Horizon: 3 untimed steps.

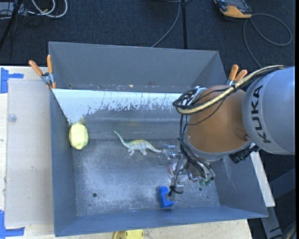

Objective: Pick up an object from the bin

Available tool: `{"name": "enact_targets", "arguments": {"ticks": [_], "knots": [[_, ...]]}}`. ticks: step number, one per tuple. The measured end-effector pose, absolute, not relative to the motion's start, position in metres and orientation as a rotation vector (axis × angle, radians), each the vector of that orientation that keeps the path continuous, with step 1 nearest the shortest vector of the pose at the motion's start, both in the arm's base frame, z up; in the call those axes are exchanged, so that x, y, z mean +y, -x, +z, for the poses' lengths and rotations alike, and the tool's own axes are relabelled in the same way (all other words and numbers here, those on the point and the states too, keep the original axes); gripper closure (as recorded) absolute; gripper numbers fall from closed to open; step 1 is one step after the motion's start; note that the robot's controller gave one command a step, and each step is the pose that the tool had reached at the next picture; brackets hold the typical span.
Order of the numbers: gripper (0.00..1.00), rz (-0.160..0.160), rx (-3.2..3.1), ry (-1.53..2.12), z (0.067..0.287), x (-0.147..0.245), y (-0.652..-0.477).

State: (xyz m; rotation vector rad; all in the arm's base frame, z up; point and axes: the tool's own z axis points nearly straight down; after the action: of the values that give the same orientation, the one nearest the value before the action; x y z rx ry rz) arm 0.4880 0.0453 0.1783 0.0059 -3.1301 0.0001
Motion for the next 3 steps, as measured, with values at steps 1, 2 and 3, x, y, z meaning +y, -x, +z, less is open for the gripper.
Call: {"name": "enact_targets", "arguments": {"ticks": [1,2,3], "knots": [[0.0,-0.001,-3.139,-0.004,0.183,0.045,-0.49],[0.0,-0.003,-3.141,-0.161,0.161,0.035,-0.485],[0.0,-0.001,-3.079,-0.615,0.102,0.019,-0.485]]}}
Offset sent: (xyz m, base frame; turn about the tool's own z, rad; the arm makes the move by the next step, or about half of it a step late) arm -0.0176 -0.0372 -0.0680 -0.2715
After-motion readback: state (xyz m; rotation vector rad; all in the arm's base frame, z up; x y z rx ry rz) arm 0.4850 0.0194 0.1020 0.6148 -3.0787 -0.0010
